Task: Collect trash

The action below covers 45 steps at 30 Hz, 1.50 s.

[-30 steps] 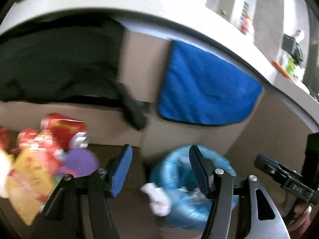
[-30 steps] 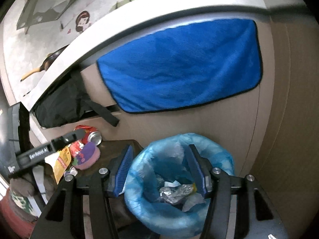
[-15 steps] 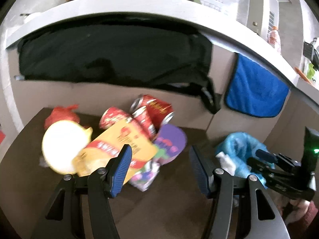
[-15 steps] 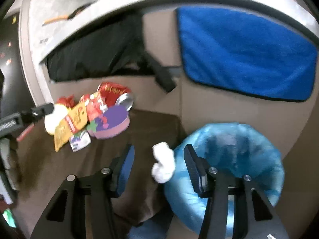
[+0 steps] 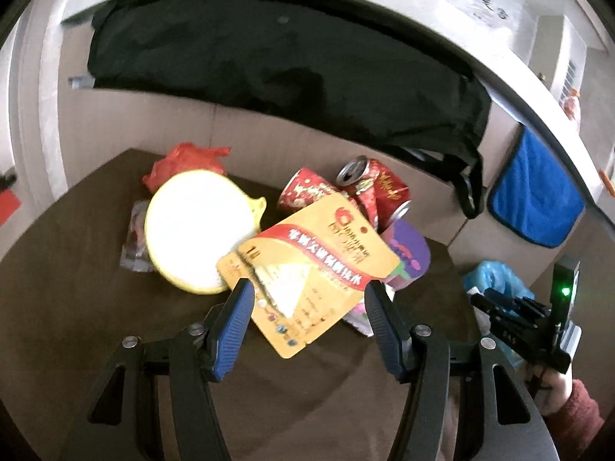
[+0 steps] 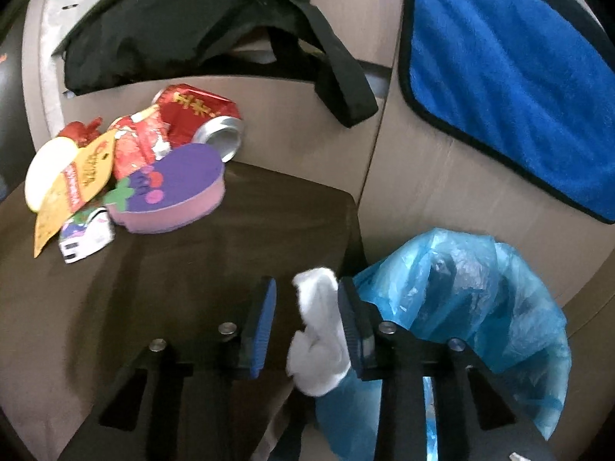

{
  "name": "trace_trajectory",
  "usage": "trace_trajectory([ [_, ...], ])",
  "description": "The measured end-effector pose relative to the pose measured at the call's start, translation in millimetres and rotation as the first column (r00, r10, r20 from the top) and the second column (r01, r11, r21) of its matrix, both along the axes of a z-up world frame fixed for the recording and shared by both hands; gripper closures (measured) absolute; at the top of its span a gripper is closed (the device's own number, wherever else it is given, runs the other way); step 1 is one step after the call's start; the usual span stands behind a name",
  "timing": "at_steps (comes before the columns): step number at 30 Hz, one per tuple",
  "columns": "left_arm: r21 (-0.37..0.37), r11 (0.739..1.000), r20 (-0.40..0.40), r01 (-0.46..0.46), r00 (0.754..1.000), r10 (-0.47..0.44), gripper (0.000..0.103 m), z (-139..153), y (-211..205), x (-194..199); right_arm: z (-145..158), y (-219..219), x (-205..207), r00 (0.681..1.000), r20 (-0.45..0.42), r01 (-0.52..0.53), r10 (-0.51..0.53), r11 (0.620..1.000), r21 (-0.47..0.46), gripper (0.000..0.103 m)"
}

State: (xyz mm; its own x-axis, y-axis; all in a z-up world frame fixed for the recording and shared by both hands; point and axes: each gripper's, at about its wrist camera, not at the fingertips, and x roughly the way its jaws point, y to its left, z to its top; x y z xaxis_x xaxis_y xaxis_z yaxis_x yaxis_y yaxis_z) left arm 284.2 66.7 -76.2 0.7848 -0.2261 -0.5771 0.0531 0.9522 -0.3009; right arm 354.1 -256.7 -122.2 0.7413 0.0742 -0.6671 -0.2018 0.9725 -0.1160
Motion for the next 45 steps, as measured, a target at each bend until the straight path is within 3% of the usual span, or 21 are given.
trace_trajectory([
  [1,-0.004,1.0,-0.005,-0.001,1.0,0.001,0.043,-1.4,0.7,0.6,-2.1,-0.2,2.6,1.0,-0.007,0.005,-0.005,1.0,-0.005,0.079],
  [2,-0.009,1.0,-0.008,0.0,1.0,0.0,0.043,-2.7,1.6,1.3,-3.9,-1.3,4.7,1.0,-0.02,0.009,-0.009,1.0,-0.008,0.092],
  [3,-0.013,1.0,-0.01,0.001,1.0,-0.002,0.043,-3.8,2.0,1.8,-4.4,-2.6,5.6,0.999,-0.03,0.011,-0.011,1.0,-0.004,0.098],
  [10,-0.035,0.999,-0.01,0.003,1.0,-0.004,0.043,-5.1,7.3,1.3,40.4,8.1,-18.3,0.998,0.029,-0.063,0.06,0.992,0.112,0.098],
  [16,-0.061,0.998,-0.019,-0.014,1.0,0.013,0.043,-4.0,22.6,-0.7,76.2,51.6,-36.9,0.976,0.011,-0.213,0.218,0.94,0.266,0.098],
  [21,-0.057,0.997,-0.038,-0.055,0.998,0.053,0.043,-8.8,46.9,-4.5,68.2,93.3,-44.7,0.943,-0.045,-0.295,0.329,0.893,0.34,0.098],
  [25,-0.085,0.991,-0.075,-0.1,0.993,0.094,0.043,-18.8,67.8,-8.8,56.7,113.0,-46.7,0.932,-0.063,-0.314,0.358,0.88,0.356,0.098],
  [32,-0.099,0.989,-0.076,-0.113,0.991,0.106,0.043,-21.9,74.7,-12.6,47.5,103.5,-59.4,0.947,-0.054,-0.288,0.317,0.91,0.297,0.096],
  [34,-0.092,0.99,-0.068,-0.103,0.993,0.097,0.043,-19.5,70.3,-13.1,48.7,91.3,-63.9,0.959,-0.034,-0.265,0.282,0.931,0.253,0.086],
  [36,-0.086,0.992,-0.062,-0.089,0.995,0.084,0.043,-17.1,64.5,-13.0,50.5,73.8,-71.3,0.975,0.022,-0.221,0.221,0.961,0.166,0.06],
  [38,-0.074,0.995,-0.056,-0.07,0.996,0.066,0.043,-15.0,57.7,-12.4,49.9,55.9,-74.8,0.985,0.071,-0.166,0.159,0.982,0.094,0.05],
  [42,-0.044,0.999,-0.045,-0.026,0.999,0.024,0.043,-12.5,41.7,-8.3,37.0,20.6,-65.1,0.993,0.112,-0.044,0.044,0.999,-0.007,0.048],
  [45,-0.034,0.999,-0.05,-0.003,0.999,0.001,0.043,-12.8,33.2,-4.7,23.2,2.1,-45.5,0.997,0.076,0.001,0.0,1.0,-0.011,0.049],
])
